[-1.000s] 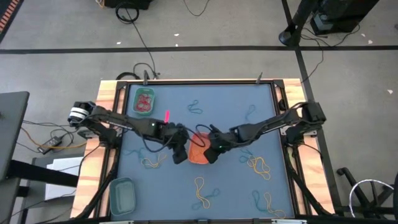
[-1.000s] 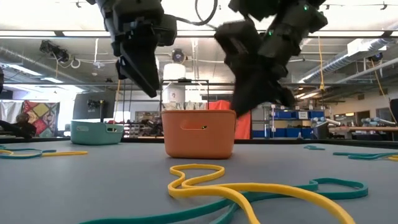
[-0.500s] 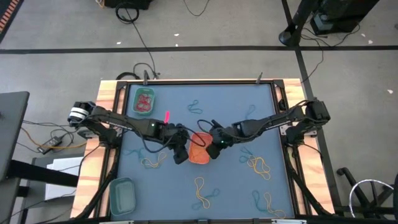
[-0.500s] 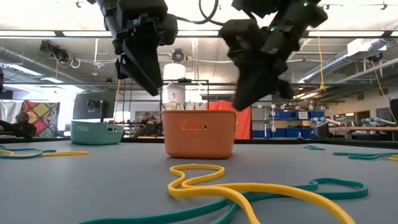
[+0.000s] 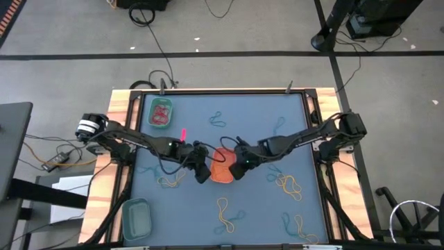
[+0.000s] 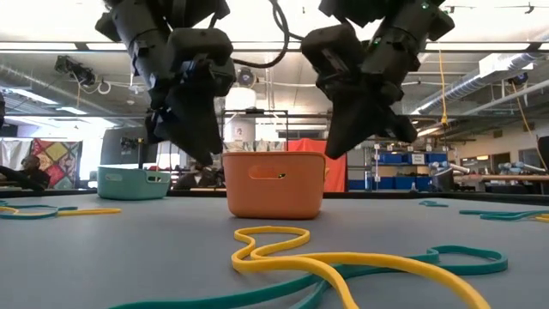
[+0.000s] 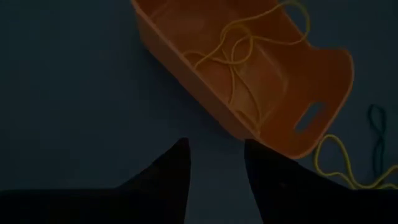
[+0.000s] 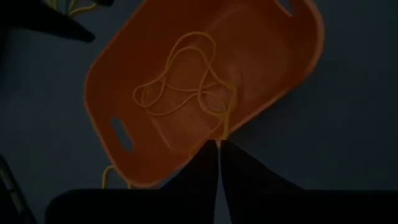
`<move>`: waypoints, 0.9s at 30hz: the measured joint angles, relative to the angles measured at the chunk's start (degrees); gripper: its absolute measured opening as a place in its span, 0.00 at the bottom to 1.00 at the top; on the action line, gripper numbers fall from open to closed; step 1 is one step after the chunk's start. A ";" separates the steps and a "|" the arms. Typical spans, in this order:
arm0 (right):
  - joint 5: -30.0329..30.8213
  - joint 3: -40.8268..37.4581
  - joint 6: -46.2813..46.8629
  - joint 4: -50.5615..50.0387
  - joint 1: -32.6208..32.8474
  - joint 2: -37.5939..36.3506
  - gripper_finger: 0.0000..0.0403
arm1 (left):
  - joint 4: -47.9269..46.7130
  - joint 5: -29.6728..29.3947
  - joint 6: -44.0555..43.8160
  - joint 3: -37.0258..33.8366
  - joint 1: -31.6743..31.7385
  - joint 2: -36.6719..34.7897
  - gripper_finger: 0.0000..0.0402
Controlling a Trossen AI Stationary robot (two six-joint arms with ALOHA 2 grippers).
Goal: Sort rubber bands into baskets
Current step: Put the top yellow rubber band into the orange bin
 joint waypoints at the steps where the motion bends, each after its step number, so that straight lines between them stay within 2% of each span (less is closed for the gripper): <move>1: -0.19 0.00 1.00 -0.19 -0.08 0.01 0.08 | 1.62 -0.02 -0.39 -0.40 -0.01 0.00 0.39; 5: -0.21 -0.02 4.84 -2.66 0.04 0.32 0.08 | 7.09 -0.24 -1.45 -1.83 -0.02 0.26 0.39; 13: -0.53 -0.02 7.87 -2.95 0.73 1.90 0.08 | 9.70 0.05 -4.02 -1.99 -1.04 3.87 0.39; 27: -1.44 0.00 5.64 6.38 0.64 2.65 0.08 | 19.87 -1.21 -5.87 -1.90 -1.68 4.13 0.39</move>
